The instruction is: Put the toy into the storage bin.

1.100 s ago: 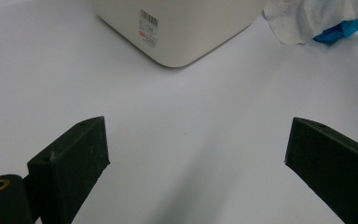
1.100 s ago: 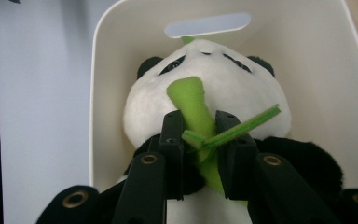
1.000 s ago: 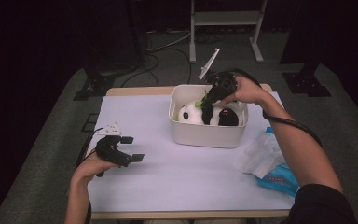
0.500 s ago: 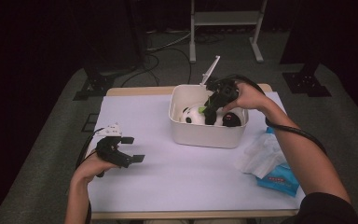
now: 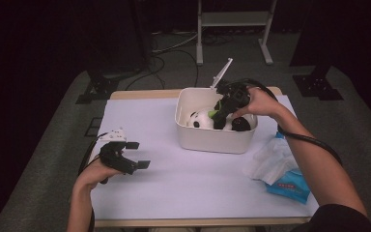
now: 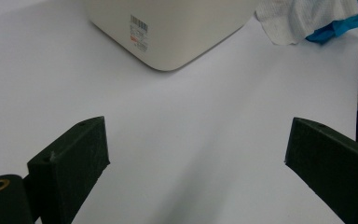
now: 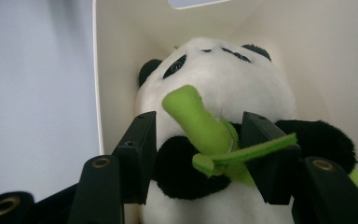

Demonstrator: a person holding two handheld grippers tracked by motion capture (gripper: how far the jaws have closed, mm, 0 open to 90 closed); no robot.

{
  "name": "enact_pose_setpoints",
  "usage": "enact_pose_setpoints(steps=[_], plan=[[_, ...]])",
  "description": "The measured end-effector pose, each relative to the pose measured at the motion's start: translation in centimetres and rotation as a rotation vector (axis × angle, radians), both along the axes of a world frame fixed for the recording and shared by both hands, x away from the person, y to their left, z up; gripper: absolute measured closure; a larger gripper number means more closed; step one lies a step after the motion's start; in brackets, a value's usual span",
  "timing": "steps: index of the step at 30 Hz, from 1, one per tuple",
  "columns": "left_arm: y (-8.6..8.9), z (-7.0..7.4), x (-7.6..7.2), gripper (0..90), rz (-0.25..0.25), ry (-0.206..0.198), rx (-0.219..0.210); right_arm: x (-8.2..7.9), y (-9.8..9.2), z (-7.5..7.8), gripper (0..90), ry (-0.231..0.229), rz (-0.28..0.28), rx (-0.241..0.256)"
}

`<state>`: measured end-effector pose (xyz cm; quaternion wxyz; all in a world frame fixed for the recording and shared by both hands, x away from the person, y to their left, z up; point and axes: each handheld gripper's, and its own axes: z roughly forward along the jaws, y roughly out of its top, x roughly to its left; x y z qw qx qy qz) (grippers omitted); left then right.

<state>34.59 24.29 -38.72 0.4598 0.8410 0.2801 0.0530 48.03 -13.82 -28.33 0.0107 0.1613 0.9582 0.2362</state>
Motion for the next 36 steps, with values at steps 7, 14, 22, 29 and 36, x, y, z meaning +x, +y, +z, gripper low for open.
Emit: enact_pose_setpoints(steps=[7, 14, 22, 29, 36], plan=[[-0.1, 0.0, 0.0, 5.0, -0.006, 0.000, 0.002, -0.3, -0.6, 0.4, 43.0, -0.003, -0.008, 0.019], [-0.2, 0.1, 0.0, 5.0, -0.012, -0.003, 0.005, -0.8, -1.6, 1.1, 44.8, -0.004, -0.016, 0.025], [-0.3, 0.0, 0.0, 5.0, -0.016, -0.002, 0.008, -0.9, -2.6, 0.9, 45.5, 0.008, -0.033, 0.047], [-0.3, 0.0, 0.0, 5.0, -0.016, -0.001, 0.010, -1.5, -3.8, 1.2, 45.0, 0.008, -0.056, 0.059], [-0.4, 0.0, 0.0, 5.0, -0.015, -0.003, 0.009, -2.3, -5.6, 1.8, 44.6, -0.001, -0.083, 0.076]])
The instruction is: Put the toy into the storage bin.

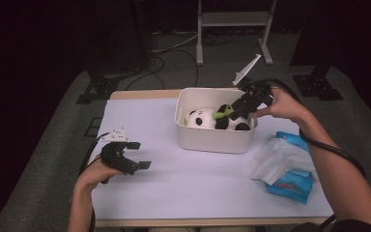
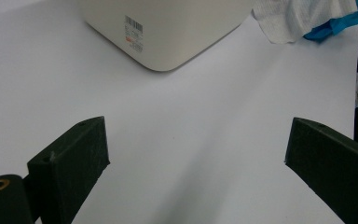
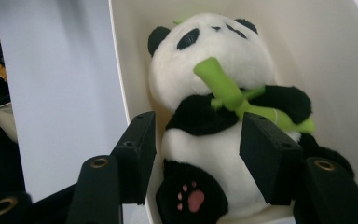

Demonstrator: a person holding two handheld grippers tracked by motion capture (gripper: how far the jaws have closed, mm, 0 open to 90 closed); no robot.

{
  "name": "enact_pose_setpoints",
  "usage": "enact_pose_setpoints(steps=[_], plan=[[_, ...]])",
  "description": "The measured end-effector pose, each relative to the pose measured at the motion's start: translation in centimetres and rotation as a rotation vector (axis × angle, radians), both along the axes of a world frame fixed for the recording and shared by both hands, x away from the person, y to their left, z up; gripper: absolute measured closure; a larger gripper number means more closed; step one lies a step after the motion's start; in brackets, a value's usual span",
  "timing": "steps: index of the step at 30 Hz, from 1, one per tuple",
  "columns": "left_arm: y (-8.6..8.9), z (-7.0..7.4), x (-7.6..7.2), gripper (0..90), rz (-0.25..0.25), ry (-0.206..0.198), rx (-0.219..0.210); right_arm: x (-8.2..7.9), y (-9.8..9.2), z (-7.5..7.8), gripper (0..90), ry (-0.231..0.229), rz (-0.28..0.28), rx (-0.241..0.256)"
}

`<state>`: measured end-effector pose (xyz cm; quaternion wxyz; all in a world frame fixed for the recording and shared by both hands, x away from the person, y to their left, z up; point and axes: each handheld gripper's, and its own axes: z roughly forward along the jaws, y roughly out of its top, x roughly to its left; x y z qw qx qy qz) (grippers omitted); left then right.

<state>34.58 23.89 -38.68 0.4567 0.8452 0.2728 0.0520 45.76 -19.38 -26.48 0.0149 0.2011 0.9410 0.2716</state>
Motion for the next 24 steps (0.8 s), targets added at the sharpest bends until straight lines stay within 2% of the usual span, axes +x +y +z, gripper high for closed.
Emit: enact_pose_setpoints(steps=[6, 9, 12, 17, 24], plan=[[-0.2, -0.1, -0.1, 5.0, -0.003, 0.002, 0.006, -1.0, -2.0, 0.4, 44.4, -0.010, -0.029, 0.039], [-0.2, -0.1, 0.0, 5.0, 0.003, 0.005, 0.002, -1.5, -2.7, 0.3, 44.2, -0.013, -0.039, 0.038], [-0.2, -0.1, 0.0, 5.1, -0.003, 0.004, 0.011, -1.8, -3.3, 0.2, 44.0, -0.008, -0.047, 0.058], [-0.3, -0.1, -0.1, 5.0, 0.001, 0.004, 0.002, -2.4, -4.4, -0.1, 43.6, -0.005, -0.061, 0.076], [-0.4, 0.0, -0.2, 5.0, 0.001, 0.001, 0.003, -3.5, -5.8, -0.4, 42.4, 0.010, -0.097, 0.082]])
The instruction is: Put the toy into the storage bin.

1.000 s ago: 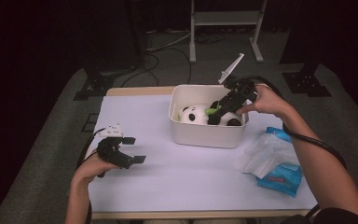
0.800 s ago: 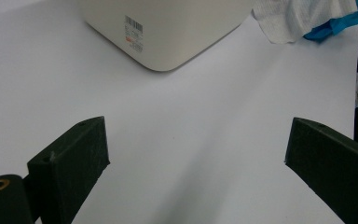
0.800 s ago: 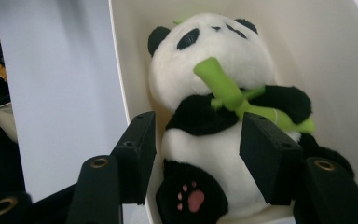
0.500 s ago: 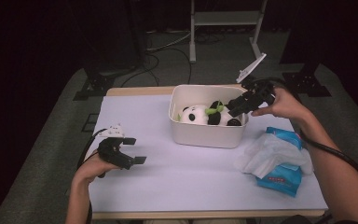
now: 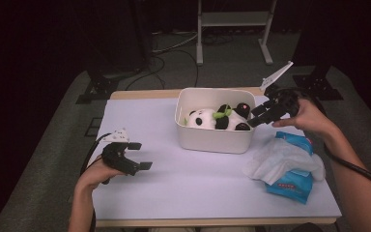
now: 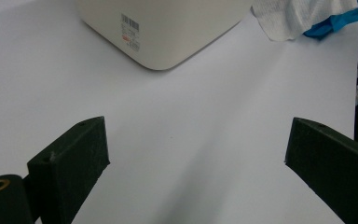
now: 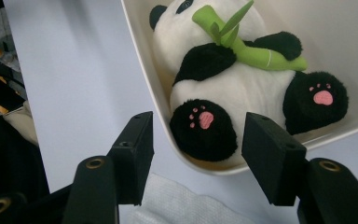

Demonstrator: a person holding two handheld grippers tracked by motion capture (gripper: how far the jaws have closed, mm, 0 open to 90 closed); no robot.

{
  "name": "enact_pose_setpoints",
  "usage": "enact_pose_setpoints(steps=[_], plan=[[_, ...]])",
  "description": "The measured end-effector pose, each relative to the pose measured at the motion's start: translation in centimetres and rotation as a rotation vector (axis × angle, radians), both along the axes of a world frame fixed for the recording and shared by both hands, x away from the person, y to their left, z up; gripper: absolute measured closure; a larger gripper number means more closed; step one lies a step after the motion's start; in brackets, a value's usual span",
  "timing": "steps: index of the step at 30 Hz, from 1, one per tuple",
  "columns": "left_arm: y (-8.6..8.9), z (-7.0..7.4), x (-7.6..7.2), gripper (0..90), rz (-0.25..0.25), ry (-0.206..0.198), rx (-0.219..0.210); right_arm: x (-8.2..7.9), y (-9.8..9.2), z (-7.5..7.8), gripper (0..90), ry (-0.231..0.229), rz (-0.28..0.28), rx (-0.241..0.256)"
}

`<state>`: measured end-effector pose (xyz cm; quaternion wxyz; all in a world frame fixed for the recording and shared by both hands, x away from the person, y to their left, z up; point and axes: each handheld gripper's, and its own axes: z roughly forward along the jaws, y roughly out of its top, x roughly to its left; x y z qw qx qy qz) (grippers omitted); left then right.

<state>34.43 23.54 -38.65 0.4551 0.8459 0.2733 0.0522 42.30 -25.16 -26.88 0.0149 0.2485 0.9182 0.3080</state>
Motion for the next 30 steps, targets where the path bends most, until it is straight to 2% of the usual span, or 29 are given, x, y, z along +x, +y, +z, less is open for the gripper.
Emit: enact_pose_setpoints(steps=[8, 30], plan=[[0.0, 0.0, 0.0, 5.0, -0.007, -0.005, 0.005, -1.3, -1.8, -0.1, 42.3, -0.007, -0.030, 0.032], [-0.1, -0.1, 0.0, 5.0, -0.004, 0.000, 0.007, -4.2, -5.8, -3.6, 40.6, 0.050, -0.093, 0.052]])
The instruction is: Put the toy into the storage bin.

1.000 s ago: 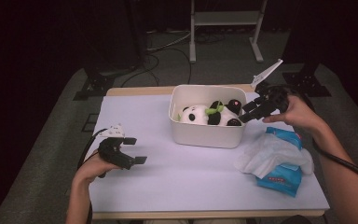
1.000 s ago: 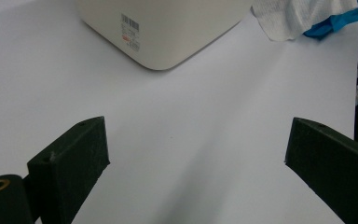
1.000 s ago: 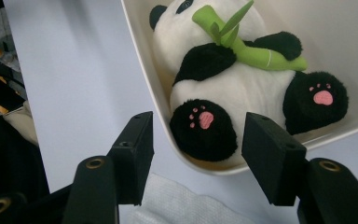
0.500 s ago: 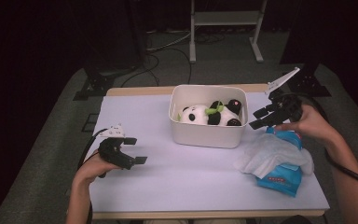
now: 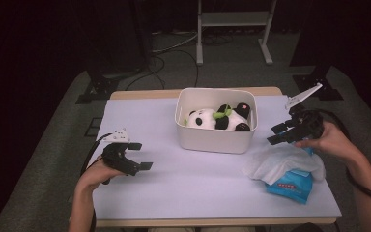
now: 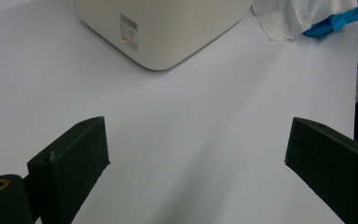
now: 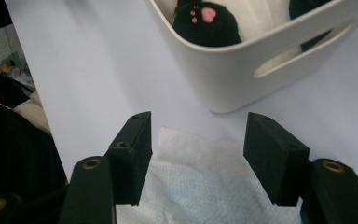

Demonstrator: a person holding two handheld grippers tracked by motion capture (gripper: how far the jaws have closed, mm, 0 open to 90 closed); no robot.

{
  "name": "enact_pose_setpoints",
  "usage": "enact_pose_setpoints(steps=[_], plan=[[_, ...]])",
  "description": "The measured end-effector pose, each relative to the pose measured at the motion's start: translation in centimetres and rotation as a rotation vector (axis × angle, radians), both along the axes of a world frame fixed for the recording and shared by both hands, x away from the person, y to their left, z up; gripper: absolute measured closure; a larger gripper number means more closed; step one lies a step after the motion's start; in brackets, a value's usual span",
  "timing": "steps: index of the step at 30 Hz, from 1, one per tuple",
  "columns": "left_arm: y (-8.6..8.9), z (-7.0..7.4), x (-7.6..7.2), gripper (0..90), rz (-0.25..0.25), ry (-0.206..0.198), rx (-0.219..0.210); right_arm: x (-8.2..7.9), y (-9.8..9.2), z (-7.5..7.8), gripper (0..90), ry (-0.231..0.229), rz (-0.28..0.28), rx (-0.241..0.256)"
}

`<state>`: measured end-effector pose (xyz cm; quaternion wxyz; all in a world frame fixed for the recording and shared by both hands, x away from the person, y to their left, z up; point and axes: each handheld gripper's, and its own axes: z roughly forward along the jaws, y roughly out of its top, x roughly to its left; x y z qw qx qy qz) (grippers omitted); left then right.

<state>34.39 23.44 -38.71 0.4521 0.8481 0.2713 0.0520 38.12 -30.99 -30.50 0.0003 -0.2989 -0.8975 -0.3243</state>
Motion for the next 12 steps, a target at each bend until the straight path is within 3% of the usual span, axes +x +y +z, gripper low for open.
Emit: enact_pose_setpoints(steps=[12], plan=[[-0.3, -0.1, 0.0, 5.0, -0.002, 0.000, -0.005, -1.4, -1.3, -1.6, 39.5, 0.025, -0.026, 0.020]])
